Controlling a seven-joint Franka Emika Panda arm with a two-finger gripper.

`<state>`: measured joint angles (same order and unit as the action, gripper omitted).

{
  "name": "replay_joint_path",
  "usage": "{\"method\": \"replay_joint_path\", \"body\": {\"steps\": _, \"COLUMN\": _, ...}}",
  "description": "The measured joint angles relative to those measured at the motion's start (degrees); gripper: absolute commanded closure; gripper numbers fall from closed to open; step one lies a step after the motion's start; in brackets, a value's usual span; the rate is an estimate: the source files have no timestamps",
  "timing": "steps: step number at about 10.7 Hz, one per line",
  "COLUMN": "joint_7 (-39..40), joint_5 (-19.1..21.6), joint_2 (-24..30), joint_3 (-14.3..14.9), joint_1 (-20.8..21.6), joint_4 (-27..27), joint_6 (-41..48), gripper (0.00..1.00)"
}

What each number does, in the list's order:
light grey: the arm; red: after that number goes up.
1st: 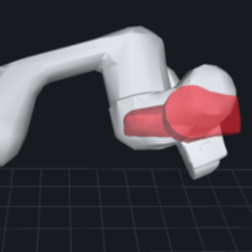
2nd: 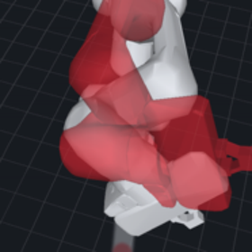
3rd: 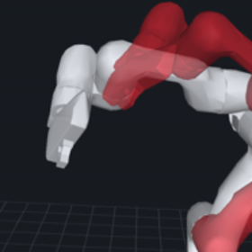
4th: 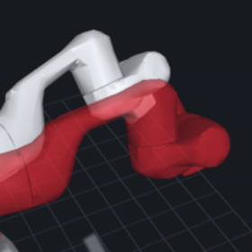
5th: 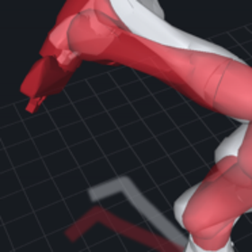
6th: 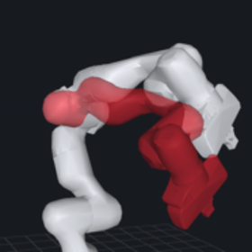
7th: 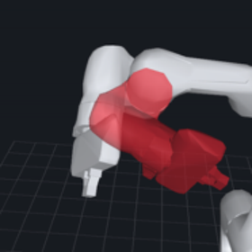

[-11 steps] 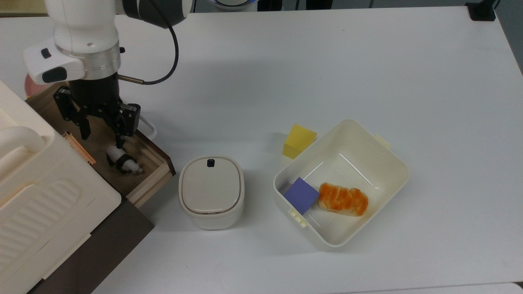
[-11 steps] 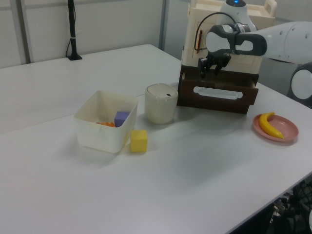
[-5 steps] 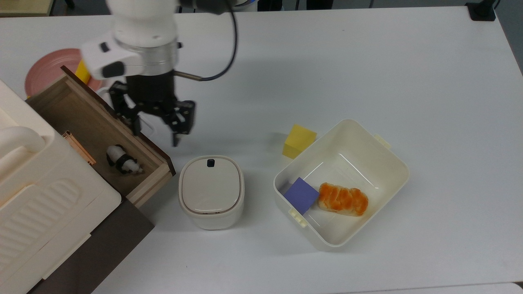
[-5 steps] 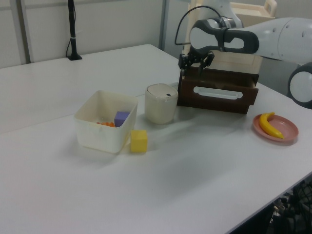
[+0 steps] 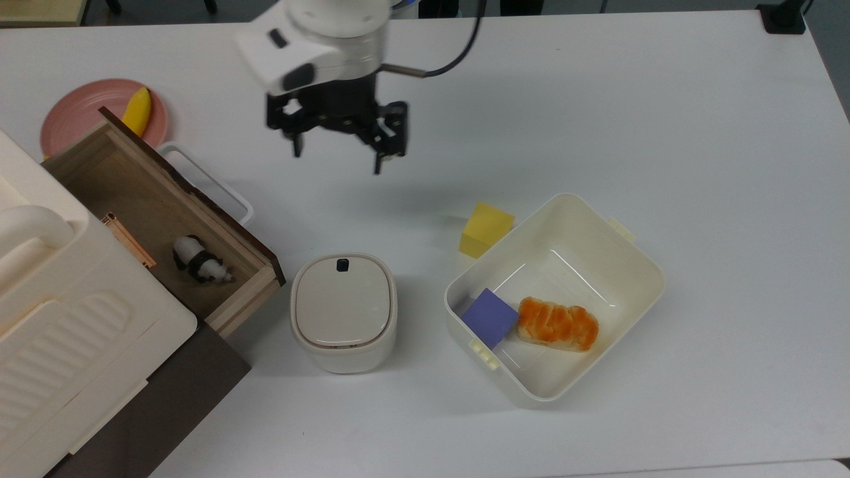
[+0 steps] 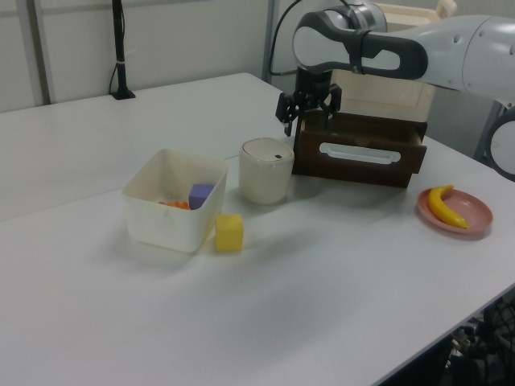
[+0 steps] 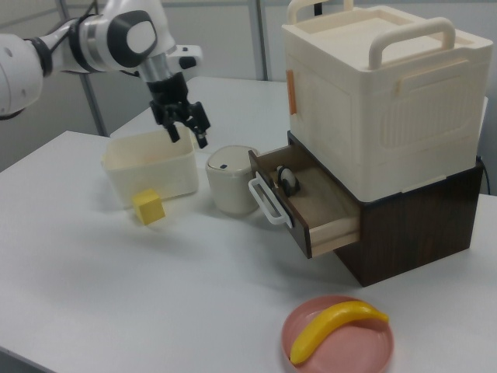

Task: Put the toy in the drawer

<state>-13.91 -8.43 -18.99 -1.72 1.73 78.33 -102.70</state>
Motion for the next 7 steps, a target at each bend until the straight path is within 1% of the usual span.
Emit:
{"method": "replay_joint_path", "body": {"steps": 1, "joint_7": -0.02, "joint_5": 0.00, "joint_2": 0.48, "joint_3": -0.01, "joint_1": 1.38, "joint_4": -0.01, "joint_6": 2.19, "gripper": 0.00}}
{"method": "replay_joint_path", "body": {"steps": 3, "joint_7": -0.01, "joint_5": 0.01, "joint_2": 2.55, "joint_3": -0.01, "joint_1": 2.42, "joint_4": 0.56, "joint_6": 4.65, "gripper": 0.00}}
{"method": "replay_joint_path", "body": {"steps": 4, "joint_7": 0.43, "joint_5": 1.13, "joint_2": 4.30, "joint_3": 0.00, "joint_1": 2.39, "joint_4": 1.82, "joint_6": 5.30, "gripper": 0.00}}
{"method": "replay_joint_path", "body": {"steps": 6, "joint_7": 2.85, "joint_5": 5.08, "joint_2": 7.93, "joint_3": 0.13, "joint_1": 2.19, "joint_4": 4.64, "joint_6": 7.99, "gripper": 0.00}}
{"method": "replay_joint_path", "body": {"steps": 7, "joint_7": 3.57, "joint_5": 5.75, "joint_2": 8.97, "joint_3": 0.21, "joint_1": 2.12, "joint_4": 5.37, "joint_6": 9.32, "gripper": 0.00}}
